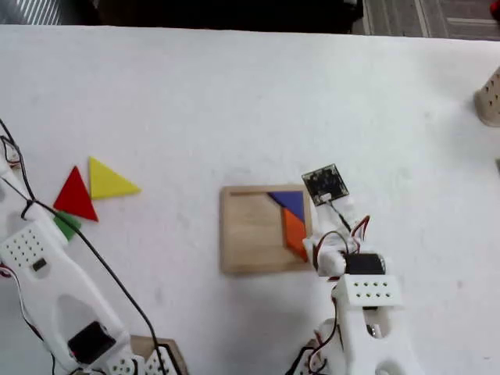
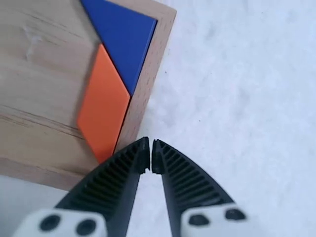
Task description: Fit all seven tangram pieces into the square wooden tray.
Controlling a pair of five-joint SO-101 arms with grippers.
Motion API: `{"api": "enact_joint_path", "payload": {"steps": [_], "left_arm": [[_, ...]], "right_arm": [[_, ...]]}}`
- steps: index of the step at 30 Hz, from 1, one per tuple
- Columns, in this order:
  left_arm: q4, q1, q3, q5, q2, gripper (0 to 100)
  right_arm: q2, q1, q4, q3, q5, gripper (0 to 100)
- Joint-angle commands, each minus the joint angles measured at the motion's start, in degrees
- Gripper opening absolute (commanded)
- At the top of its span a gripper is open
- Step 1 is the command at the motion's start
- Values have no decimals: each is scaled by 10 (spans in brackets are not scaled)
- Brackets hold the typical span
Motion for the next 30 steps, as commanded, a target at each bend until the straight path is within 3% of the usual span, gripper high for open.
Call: {"api": "enact_joint_path", "payload": {"steps": [1,13,20,23,26,30], "left_arm": [[-12,-11,-25,6,-41,172],[101,-9,-25,7,-138,172],[68,-16,-22,7,-135,179],[65,-17,-22,13,-124,243],[46,-17,-22,63,-105,299],[11,-15,-22,69,-65,298]], "right_arm": [[-10,0,-12,-3,8,20],[-10,-14,-11,-2,8,20],[-10,-15,-11,1,8,20],[-10,-15,-11,1,8,20],[-10,-15,-11,1,8,20],[-10,-14,-10,1,8,20]]}}
